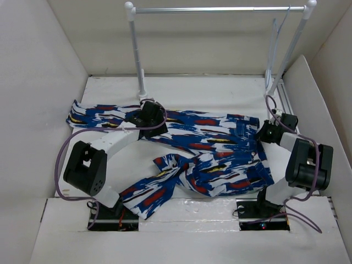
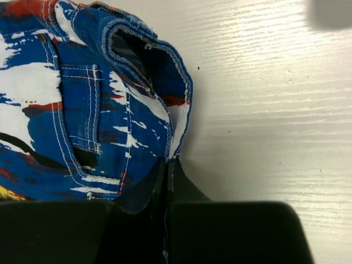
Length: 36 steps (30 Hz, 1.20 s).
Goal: Place the trousers on the hanger
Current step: Flatten out the trousers at the center of the board.
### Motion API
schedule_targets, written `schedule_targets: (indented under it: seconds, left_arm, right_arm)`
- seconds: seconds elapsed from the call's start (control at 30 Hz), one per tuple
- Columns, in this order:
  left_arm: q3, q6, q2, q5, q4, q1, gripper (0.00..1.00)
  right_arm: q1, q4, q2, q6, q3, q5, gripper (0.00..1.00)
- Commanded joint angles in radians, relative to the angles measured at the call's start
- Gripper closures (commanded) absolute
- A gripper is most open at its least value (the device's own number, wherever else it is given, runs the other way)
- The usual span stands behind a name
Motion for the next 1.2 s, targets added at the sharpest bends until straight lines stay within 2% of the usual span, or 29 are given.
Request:
schedule_targets:
  seconds: [0.0, 0.13, 0.23, 0.43, 0.47, 0.5, 0.53, 0.57, 0.63, 0.7, 0.8, 0.83, 0.87, 0.93, 0.97, 1.03, 1.07, 1.1, 1.13, 1.17]
  left_arm:
    - [-0.014, 0.033, -0.065, -0.027, -0.029, 0.001, 0.49]
    - [-0.038, 0.042, -0.097, -0.070, -0.059, 0.030, 0.48]
    - [-0.040, 0.058, -0.119, -0.069, -0.069, 0.083, 0.47]
    - [-0.026, 0.078, -0.096, -0.119, -0.081, 0.181, 0.44]
    - [-0.029, 0.078, -0.094, -0.115, -0.072, 0.202, 0.44]
    - [-0.030, 0.079, -0.090, -0.103, -0.064, 0.251, 0.43]
    - [-0.029, 0.082, -0.079, -0.075, -0.058, 0.273, 0.42]
    - [-0.020, 0.087, -0.071, -0.069, -0.053, 0.293, 0.40]
    - [-0.006, 0.090, -0.055, -0.041, -0.070, 0.319, 0.40]
    - [0.011, 0.130, -0.062, -0.020, -0.111, 0.310, 0.42]
    - [0.016, 0.188, -0.103, -0.041, -0.219, 0.207, 0.44]
    - [0.011, 0.188, -0.136, -0.123, -0.261, 0.170, 0.44]
    - [-0.004, 0.185, -0.160, -0.159, -0.276, 0.128, 0.44]
    - [0.003, 0.168, -0.223, -0.149, -0.282, 0.139, 0.45]
    - [0.031, 0.162, -0.241, -0.132, -0.277, 0.177, 0.45]
    - [0.087, 0.142, -0.284, -0.106, -0.264, 0.204, 0.46]
    - [0.173, 0.138, -0.292, -0.107, -0.263, 0.213, 0.46]
    - [0.224, 0.127, -0.298, -0.128, -0.277, 0.222, 0.46]
    - [0.371, 0.119, -0.301, -0.174, -0.291, 0.231, 0.46]
    - [0.373, 0.119, -0.302, -0.175, -0.291, 0.231, 0.46]
  right_arm:
    - [-0.030, 0.054, -0.036, 0.057, 0.004, -0.024, 1.00]
    - [-0.099, -0.030, -0.090, 0.057, 0.119, 0.083, 1.00]
    - [-0.157, -0.098, -0.068, 0.049, 0.245, 0.124, 1.00]
    - [-0.231, -0.136, 0.019, 0.089, 0.374, 0.203, 0.99]
    - [-0.231, -0.119, 0.031, 0.089, 0.380, 0.189, 0.89]
    - [-0.231, -0.107, 0.065, 0.090, 0.394, 0.187, 0.52]
    - [-0.231, -0.136, 0.089, 0.077, 0.414, 0.148, 0.36]
    - [-0.231, -0.182, 0.116, 0.061, 0.475, 0.120, 0.29]
    - [-0.184, -0.268, 0.139, 0.016, 0.495, 0.064, 0.25]
    - [-0.144, -0.206, 0.072, 0.011, 0.384, 0.045, 0.27]
    - [-0.052, -0.167, -0.129, 0.028, 0.218, 0.046, 0.32]
    - [-0.018, -0.153, -0.244, 0.035, 0.180, 0.016, 0.37]
    - [0.078, -0.130, -0.302, 0.037, 0.141, -0.004, 0.47]
    - [0.232, -0.067, -0.431, 0.020, 0.061, -0.036, 0.51]
    - [0.424, -0.065, -0.449, 0.011, 0.054, -0.050, 0.54]
    - [0.638, -0.050, -0.438, -0.017, 0.070, -0.078, 0.57]
    - [0.742, -0.049, -0.383, -0.053, 0.095, -0.078, 0.60]
    - [0.933, -0.090, -0.343, -0.114, 0.178, -0.066, 0.61]
    - [1.094, -0.129, -0.209, -0.173, 0.263, -0.050, 0.48]
    - [1.163, -0.130, -0.208, -0.173, 0.264, -0.050, 0.48]
